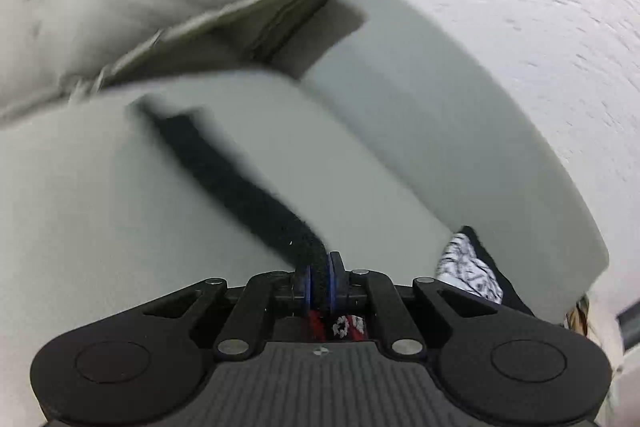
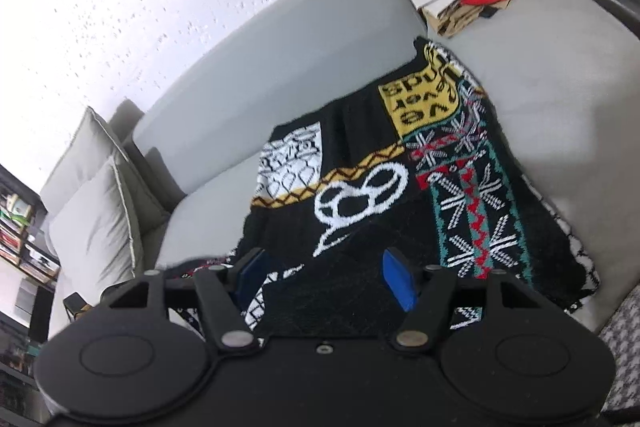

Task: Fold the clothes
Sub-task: 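Grasp the white diamond-pattern sleeve cuff with the left gripper and fold it over the body, then press the folded white sleeve down with the left gripper and open it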

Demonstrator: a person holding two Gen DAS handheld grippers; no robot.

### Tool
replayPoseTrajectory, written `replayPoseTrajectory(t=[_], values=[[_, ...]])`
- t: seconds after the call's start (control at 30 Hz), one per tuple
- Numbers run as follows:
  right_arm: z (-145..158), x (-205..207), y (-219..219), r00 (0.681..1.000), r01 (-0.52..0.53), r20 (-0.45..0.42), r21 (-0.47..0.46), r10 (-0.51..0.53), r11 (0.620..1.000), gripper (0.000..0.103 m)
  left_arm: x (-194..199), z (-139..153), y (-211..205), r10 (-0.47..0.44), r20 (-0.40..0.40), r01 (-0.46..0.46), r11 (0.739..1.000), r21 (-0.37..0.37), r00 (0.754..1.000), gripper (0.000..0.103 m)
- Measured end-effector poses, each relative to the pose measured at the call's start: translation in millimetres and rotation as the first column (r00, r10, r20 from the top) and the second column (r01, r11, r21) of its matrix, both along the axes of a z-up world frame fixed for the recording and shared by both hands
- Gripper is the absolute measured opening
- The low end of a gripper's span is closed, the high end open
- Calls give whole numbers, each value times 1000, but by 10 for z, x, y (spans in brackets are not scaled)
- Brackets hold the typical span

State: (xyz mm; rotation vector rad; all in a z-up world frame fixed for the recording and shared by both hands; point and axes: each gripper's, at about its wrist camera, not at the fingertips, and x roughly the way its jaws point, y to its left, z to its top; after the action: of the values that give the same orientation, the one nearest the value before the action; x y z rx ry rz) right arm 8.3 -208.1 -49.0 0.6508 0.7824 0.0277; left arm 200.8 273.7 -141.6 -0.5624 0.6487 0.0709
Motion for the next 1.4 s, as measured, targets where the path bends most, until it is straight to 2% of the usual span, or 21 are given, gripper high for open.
replayPoseTrajectory(t=[0.1,0.13,0.2,0.23,0.3,0.33,0.4,0.43,0.5,0.53,0.6,0.63,0.7,0.83,0.9,0.93,1.03,1.07,1.13,1.23,1.4], values=[[52,-131,-111,1000,13,26,12,-14,1000,64,-110,388,-469,-88,87,75,986,150,992,6],[57,-179,-163,999,20,33,20,-21,1000,64,-180,496,-710,-146,116,117,966,229,982,6],[52,-271,-272,998,38,42,34,-40,999,64,-352,689,-1269,-290,156,206,889,409,944,6],[38,-308,-328,998,49,42,44,-51,998,64,-484,700,-1596,-381,150,258,821,510,912,6],[10,-381,-438,997,69,42,63,-72,996,64,-795,636,-2297,-563,89,351,622,700,821,6],[-9,-412,-493,996,76,40,71,-79,995,64,-973,495,-2603,-644,17,396,491,776,765,7],[-47,-474,-602,995,91,35,86,-94,992,65,-1352,104,-3168,-755,-178,462,182,868,631,9],[-66,-505,-656,994,98,32,94,-101,991,65,-1481,-73,-3306,-768,-258,480,72,874,586,10],[-96,-553,-750,994,106,26,107,-109,989,70,-1679,-408,-3432,-759,-391,510,-91,855,520,19],[-118,-570,-789,994,104,23,116,-107,988,72,-1769,-496,-3454,-748,-423,517,-126,847,511,19],[-164,-599,-860,995,100,17,131,-103,986,75,-1862,-452,-3377,-739,-410,542,-72,837,535,30],[-198,-595,-875,995,96,11,130,-98,987,75,-1878,-383,-3301,-737,-389,563,-14,826,553,35],[-267,-580,-898,996,88,-2,132,-89,987,75,-1867,-197,-3094,-725,-333,596,133,792,603,41],[-404,-464,-853,998,62,-17,151,-60,987,75,-1754,79,-2593,-638,-223,569,407,714,737,47],[-448,-392,-817,999,51,-21,145,-48,988,75,-1726,136,-2292,-572,-173,517,519,680,802,56],[-469,-354,-806,999,48,-23,145,-46,988,75,-1688,124,-2185,-540,-166,498,556,666,825,60],[-567,-208,-813,998,49,-36,186,-43,981,72,-1532,33,-1934,-447,-174,448,635,630,878,63],[-606,-151,-822,998,55,-44,205,-47,977,70,-1502,10,-1871,-432,-181,443,646,622,884,63],[-695,-29,-850,995,90,-68,228,-76,969,65,-1459,-34,-1802,-423,-201,449,644,619,884,63],[-853,133,-931,985,160,-106,262,-137,952,59,-1379,-118,-1820,-421,-229,462,614,640,878,63],[-1153,392,-1078,958,269,-177,275,-226,923,53,-1221,-235,-1840,-445,-251,496,609,619,860,61]])
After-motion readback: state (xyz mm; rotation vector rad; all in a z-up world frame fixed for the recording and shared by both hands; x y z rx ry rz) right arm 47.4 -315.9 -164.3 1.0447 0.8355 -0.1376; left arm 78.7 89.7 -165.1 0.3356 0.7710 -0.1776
